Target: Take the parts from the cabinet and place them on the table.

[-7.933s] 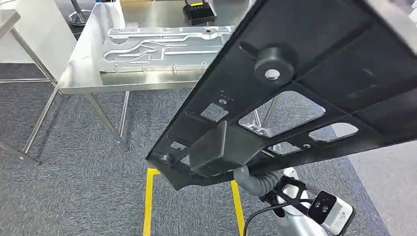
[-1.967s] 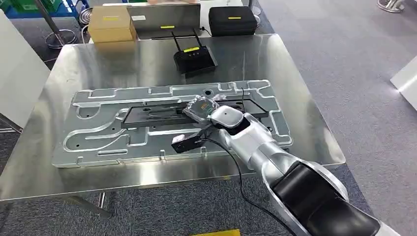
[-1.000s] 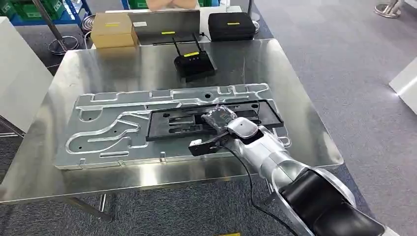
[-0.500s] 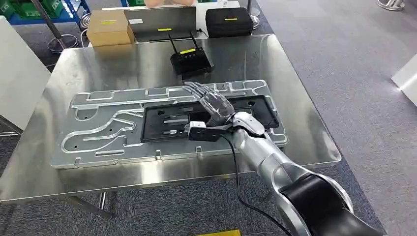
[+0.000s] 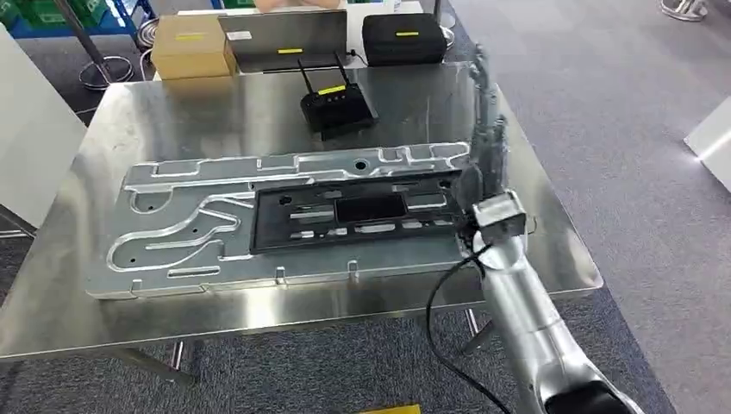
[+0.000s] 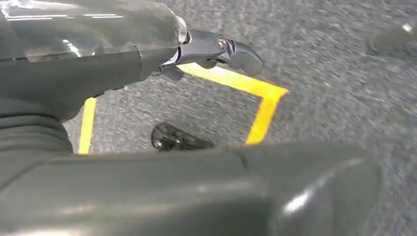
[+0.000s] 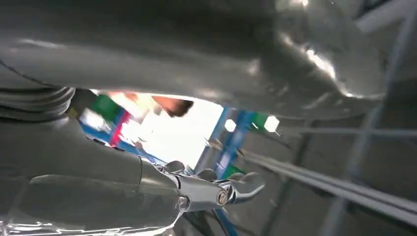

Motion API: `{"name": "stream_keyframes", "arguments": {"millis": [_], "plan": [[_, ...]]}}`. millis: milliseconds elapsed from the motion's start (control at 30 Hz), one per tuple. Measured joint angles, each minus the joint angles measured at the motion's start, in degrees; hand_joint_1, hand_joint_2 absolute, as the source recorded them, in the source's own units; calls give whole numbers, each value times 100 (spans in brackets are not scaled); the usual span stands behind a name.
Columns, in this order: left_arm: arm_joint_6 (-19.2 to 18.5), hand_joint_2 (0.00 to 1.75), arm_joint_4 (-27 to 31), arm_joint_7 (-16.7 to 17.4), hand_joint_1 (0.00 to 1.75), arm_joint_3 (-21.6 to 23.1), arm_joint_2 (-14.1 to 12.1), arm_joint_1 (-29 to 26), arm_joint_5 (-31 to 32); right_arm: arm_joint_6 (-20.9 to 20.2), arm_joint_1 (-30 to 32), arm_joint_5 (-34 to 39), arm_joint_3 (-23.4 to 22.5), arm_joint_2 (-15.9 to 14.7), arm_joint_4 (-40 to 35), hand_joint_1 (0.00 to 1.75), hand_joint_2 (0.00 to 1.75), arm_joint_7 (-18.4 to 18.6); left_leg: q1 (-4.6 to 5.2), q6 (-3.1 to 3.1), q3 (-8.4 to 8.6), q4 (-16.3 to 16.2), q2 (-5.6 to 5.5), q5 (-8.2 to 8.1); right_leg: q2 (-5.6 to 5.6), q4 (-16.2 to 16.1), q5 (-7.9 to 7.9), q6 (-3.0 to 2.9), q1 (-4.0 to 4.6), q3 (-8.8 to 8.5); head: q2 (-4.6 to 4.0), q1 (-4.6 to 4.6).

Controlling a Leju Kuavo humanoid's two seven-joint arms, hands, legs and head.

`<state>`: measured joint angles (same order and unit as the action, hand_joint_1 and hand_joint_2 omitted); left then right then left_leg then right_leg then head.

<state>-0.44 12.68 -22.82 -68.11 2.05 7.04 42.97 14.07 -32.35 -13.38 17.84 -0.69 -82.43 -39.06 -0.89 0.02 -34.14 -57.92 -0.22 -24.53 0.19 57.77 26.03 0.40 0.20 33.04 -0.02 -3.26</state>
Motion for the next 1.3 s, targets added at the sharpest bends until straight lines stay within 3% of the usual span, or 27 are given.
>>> {"name": "stream_keyframes", "arguments": {"millis": [67, 167, 200, 233, 267, 333, 367, 400, 500, 533, 567, 600, 667, 700, 733, 767, 833, 867, 900, 1033, 1067, 1100, 1167, 1200, 1233, 1267, 1300], "plan": [[-26, 0, 0, -56, 0, -22, 0, -11, 0, 336, 201, -161, -127, -173, -599, 0, 0, 0, -19, 72, 18, 39, 13, 21, 7, 259, 214, 64, -34, 95, 0, 2], [-98, 0, 0, -168, 0, -111, -2, -62, 15, 887, 803, -657, -456, -389, -1493, 0, 0, 2, -19, 116, 17, 36, -5, 7, 8, 1581, 822, 124, -58, 729, 0, 2], [-109, 0, 0, -186, 0, -131, -2, -98, 24, 974, 1046, -757, -613, -444, -1738, 0, 0, 4, -19, 121, 19, 33, -16, 2, 7, 1837, 855, 137, -72, 880, 0, 2], [-127, 0, 0, -195, 0, -151, -2, -134, 24, 987, 1244, -789, -755, -479, -1935, 0, 0, 4, -18, 116, 24, 31, -18, -5, 7, 1789, 752, 145, -87, 890, 0, 2], [-138, 0, 0, -205, 0, -168, -2, -160, 24, 982, 1374, -828, -913, -501, -2134, 0, 0, 4, -18, 102, 31, 26, -18, -14, 5, 1460, 527, 142, -94, 762, 0, 2], [-151, 0, 0, -219, 0, -201, -2, -155, 24, 960, 1655, -822, -1170, -527, -2442, 0, 0, 4, -20, 81, 55, 2, -11, -20, -17, 385, 12, 121, -99, 224, 0, 2], [-155, 0, 0, -219, 0, -219, -2, -151, 24, 987, 1806, -787, -1297, -562, -2582, 0, 0, 4, -18, 61, 56, -8, -13, -31, -20, 13, -15, 98, -99, 70, 0, 2], [-157, 0, 0, -219, 0, -247, -2, -151, 24, 1031, 1988, -763, -1417, -602, -2708, 0, 0, 4, 15, 20, 52, -26, -30, -39, -9, 18, -67, 69, -57, 69, 0, 2], [-157, 0, 0, -218, 0, -280, 0, -168, 28, 1174, 2433, -696, -1753, -650, -2828, 0, 0, 6, 14, -72, 69, 8, -25, -19, 5, 42, -77, -9, -40, 82, 0, 2], [-159, 0, 0, -219, 0, -284, -4, -175, 28, 1211, 2606, -634, -1851, -656, -2828, 0, 0, 6, 10, -107, 65, -23, -24, -52, -9, -12, -118, -69, -88, 82, 0, 2], [-164, 0, 0, -219, 0, -286, -4, -175, 42, 1262, 2779, -590, -1937, -678, -2828, 0, 0, 6, -10, -122, 22, -132, -11, -198, -21, -21, -141, -106, -88, 90, 0, 2], [-160, 0, 0, -219, 0, -289, -4, -179, 44, 1349, 2938, -566, -2039, -700, -2826, 0, 0, 6, -6, -128, -90, -444, -9, -493, -31, -20, -161, -137, -89, 120, 0, 2], [-146, 0, 0, -219, 0, -306, -11, -187, 44, 1478, 3241, -536, -2231, -693, -2793, 0, 0, 6, -8, -151, -403, -1384, -8, -1055, -49, -16, -208, -161, -71, 194, 0, 0], [-149, 0, 0, -216, 0, -321, -11, -188, 44, 1483, 3388, -518, -2335, -674, -2745, 0, 0, 6, -8, -156, -490, -1723, -8, -1197, -49, -9, -239, -160, -61, 239, 0, 2], [-149, 0, 0, -210, 0, -328, -11, -190, 44, 1483, 3515, -505, -2449, -643, -2677, 0, 0, 6, -9, -151, -451, -1779, -8, -1198, -49, -6, -268, -157, -53, 278, 0, 2], [-151, 0, 0, -190, 0, -334, -11, -191, 44, 1489, 3633, -474, -2571, -610, -2598, 0, 0, 4, -8, -135, -274, -1565, -8, -1091, -48, 0, -297, -151, -47, 315, 0, 2], [-142, 0, 0, -181, 0, -354, -11, -189, 44, 1485, 3866, -387, -2826, -545, -2398, 0, 0, 6, -3, -80, 422, -485, -9, -699, -45, 22, -359, -123, -38, 389, 0, 2], [-131, 0, 0, -177, 0, -367, -13, -183, 44, 1485, 3945, -374, -2916, -521, -2305, 0, 0, 6, 11, -37, 763, 53, -17, -654, -46, 51, -389, -100, -40, 407, 0, 0], [-114, 0, 0, -164, 0, -374, -13, -178, 46, 1478, 4024, -374, -2986, -499, -2235, 0, 0, 6, 62, -23, 738, 84, -17, -651, -40, 41, -420, -58, -19, 411, 0, 0], [-85, 0, -2, -131, 0, -433, 35, -226, 44, 1380, 4231, -428, -3332, -324, -1889, 0, 0, 6, 75, 112, 668, 125, -13, -452, -25, -10, -573, 92, -56, 425, 0, 2], [-85, 0, 0, -109, 0, -439, 50, -210, 46, 1349, 4266, -446, -3445, -284, -1794, 0, 0, 4, 50, 144, 594, 147, 32, -370, -9, 56, -443, 120, -76, 492, 0, 2], [-83, 0, 0, -76, 0, -439, 61, -210, 44, 1349, 4285, -446, -3566, -245, -1713, 0, 0, 4, 52, 188, 517, 157, 36, -298, -14, 258, -98, 155, -86, 586, 0, 4], [-83, 0, -2, -44, 0, -437, 85, -216, 44, 1334, 4319, -404, -3863, -120, -1608, 0, 0, 6, 60, 209, 354, 151, 50, -179, -16, 1113, 630, 211, -103, 802, 0, 2], [-83, 0, -2, -39, 0, -429, 94, -217, 44, 1256, 4348, -376, -4006, -53, -1565, 0, 0, 6, 64, 205, 284, 145, 52, -127, -16, 1496, 816, 227, -104, 860, 0, 2], [-83, 0, 0, -39, 0, -420, 107, -216, 44, 1163, 4369, -358, -4143, -5, -1514, 0, 0, 6, 64, 197, 197, 131, 54, -74, -16, 1732, 835, 236, -104, 854, 0, 2], [-83, 0, 0, -37, 0, -415, 116, -215, 44, 1076, 4373, -347, -4278, 37, -1460, 0, 0, 4, 63, 184, 115, 115, 54, -24, -16, 1728, 705, 242, -108, 743, 0, 2], [-65, 0, 0, -24, 0, -415, 127, -213, 44, 997, 4362, -348, -4405, 78, -1405, 0, 0, 4, 58, 162, 36, 90, 55, 18, -18, 1457, 480, 243, -115, 467, 0, 2]]}}
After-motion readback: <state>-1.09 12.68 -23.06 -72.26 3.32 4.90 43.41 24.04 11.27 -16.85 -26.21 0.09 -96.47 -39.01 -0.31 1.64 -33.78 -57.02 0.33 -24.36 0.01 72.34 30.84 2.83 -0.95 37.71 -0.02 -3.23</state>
